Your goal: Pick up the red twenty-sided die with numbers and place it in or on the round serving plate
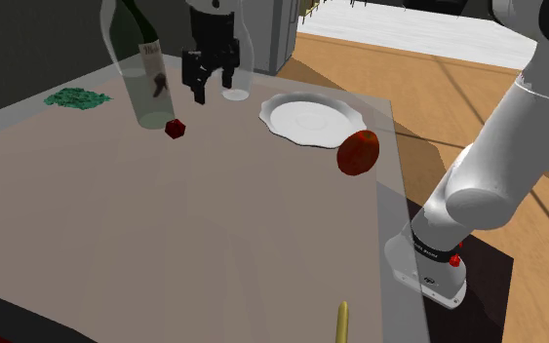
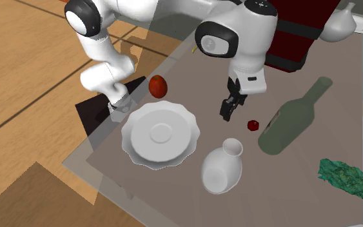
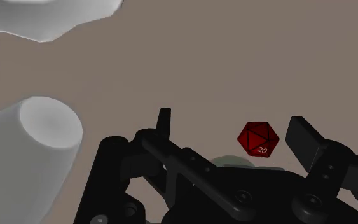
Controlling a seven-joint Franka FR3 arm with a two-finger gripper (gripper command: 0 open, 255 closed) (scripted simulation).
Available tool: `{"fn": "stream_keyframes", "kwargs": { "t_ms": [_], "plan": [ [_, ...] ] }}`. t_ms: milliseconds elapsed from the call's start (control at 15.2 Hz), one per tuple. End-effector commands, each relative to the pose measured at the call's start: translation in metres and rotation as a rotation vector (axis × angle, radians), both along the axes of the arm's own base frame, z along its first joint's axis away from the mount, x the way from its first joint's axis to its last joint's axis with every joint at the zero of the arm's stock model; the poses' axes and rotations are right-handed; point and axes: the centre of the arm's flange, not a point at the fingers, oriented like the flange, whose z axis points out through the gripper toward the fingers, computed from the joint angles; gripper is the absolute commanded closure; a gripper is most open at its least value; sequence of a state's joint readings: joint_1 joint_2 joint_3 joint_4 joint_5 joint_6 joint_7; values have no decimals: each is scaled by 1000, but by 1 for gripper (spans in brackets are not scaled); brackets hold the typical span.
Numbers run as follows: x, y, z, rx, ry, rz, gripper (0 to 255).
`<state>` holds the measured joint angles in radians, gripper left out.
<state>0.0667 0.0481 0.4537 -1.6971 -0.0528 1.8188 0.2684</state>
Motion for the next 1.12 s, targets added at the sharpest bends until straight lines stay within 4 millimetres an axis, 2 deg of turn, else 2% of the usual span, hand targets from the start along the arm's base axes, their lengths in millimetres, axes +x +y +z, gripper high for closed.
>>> {"fn": "stream_keyframes", "kwargs": {
  "t_ms": [0, 396, 858, 1056],
  "plan": [
    [18, 21, -11, -7, 11, 5, 0],
    [63, 84, -43, -27, 45, 25, 0],
    [65, 83, -80, -27, 45, 25, 0],
    [65, 83, -83, -27, 45, 25, 0]
  ]
}}
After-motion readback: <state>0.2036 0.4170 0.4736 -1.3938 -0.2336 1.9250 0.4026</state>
